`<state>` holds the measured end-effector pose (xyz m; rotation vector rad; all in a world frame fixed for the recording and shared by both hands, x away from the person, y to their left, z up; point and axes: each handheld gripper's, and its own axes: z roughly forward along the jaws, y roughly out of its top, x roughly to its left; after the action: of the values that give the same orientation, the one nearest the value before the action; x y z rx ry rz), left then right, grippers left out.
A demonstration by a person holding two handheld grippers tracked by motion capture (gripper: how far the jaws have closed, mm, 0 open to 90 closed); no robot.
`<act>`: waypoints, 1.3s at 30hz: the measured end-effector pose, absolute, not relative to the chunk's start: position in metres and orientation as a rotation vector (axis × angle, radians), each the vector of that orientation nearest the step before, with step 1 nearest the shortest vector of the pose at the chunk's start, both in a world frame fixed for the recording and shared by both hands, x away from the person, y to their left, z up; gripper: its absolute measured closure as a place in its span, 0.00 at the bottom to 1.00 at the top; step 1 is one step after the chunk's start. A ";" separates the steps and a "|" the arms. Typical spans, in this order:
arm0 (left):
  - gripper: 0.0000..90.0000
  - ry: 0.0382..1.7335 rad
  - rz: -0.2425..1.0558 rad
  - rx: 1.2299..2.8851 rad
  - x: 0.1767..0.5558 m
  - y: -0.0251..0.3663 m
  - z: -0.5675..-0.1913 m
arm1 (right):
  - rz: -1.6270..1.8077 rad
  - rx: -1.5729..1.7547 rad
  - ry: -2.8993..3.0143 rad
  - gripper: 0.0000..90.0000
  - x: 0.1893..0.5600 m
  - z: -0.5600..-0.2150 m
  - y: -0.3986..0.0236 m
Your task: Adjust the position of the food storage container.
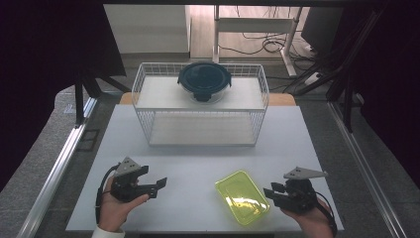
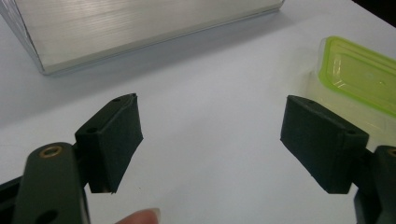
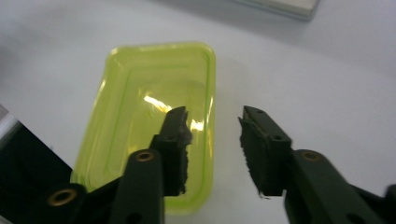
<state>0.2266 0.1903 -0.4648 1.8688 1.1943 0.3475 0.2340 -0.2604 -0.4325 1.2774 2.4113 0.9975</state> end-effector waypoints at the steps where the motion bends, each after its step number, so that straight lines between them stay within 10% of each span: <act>1: 0.23 1.197 0.350 1.870 0.227 0.191 -0.465 | 0.981 1.272 2.421 0.78 0.231 -0.433 -0.261; 8: 0.22 1.203 0.311 1.875 0.228 0.188 -0.469 | 0.869 1.178 2.571 0.98 0.212 -0.443 -0.265; 39: 0.22 1.270 0.311 1.866 0.233 0.195 -0.479 | 0.650 1.133 2.769 0.99 0.230 -0.475 -0.224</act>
<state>0.2332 0.1952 -0.4795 1.8661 1.2698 0.3112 0.2299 -0.2244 -0.4746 1.1332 2.7688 0.6500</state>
